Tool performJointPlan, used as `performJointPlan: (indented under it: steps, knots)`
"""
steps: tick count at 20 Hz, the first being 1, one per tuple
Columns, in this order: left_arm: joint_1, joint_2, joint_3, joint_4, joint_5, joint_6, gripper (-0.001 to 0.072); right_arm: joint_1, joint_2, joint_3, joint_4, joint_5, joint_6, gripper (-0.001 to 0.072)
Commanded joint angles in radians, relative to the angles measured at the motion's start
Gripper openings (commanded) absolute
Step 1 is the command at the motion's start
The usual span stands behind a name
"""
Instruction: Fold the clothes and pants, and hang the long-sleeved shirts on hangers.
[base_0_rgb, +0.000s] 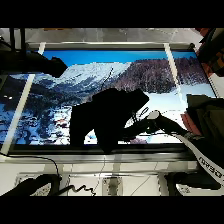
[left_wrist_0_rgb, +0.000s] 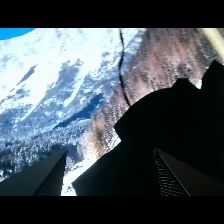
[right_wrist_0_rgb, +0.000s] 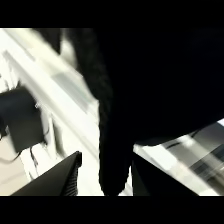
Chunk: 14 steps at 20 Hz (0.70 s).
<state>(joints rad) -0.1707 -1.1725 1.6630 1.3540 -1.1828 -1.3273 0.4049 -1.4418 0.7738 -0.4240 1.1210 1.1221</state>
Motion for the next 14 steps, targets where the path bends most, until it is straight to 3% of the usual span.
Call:
performJointPlan:
  steps: [1,6,9,10,11,12,13,14]
  knots:
    - [0.0,-0.001,0.0,0.06,-0.001,-0.027,0.0585,0.001,-0.007,0.031,-0.009,0.061,-0.016,0.0332]
    - [0.0,-0.001,-0.006,0.06,-0.016,-0.027,0.0586,0.045,-0.007,0.031,-0.147,0.027,-0.015,0.0333]
    - [0.0,-0.001,-0.006,0.06,-0.019,-0.056,0.0586,0.114,-0.007,0.031,-0.151,-0.13,-0.013,0.0331]
    - [0.0,-0.001,-0.006,0.06,-0.021,-0.066,0.0585,0.132,-0.007,0.031,-0.151,-0.189,-0.013,0.0275]
    - [0.0,-0.001,-0.006,0.06,-0.029,-0.079,0.0572,0.14,-0.006,0.032,-0.151,-0.234,-0.014,0.0101]
    - [0.0,-0.001,-0.006,0.065,-0.05,-0.084,0.0397,0.138,-0.006,0.034,-0.151,-0.257,-0.015,0.0019]
    - [0.0,-0.001,-0.006,0.095,-0.08,-0.084,0.012,0.129,-0.006,0.047,-0.166,-0.261,-0.016,0.002]
    - [0.0,-0.001,-0.007,0.14,-0.112,-0.084,0.001,0.12,-0.005,0.066,-0.186,-0.256,-0.016,0.002]
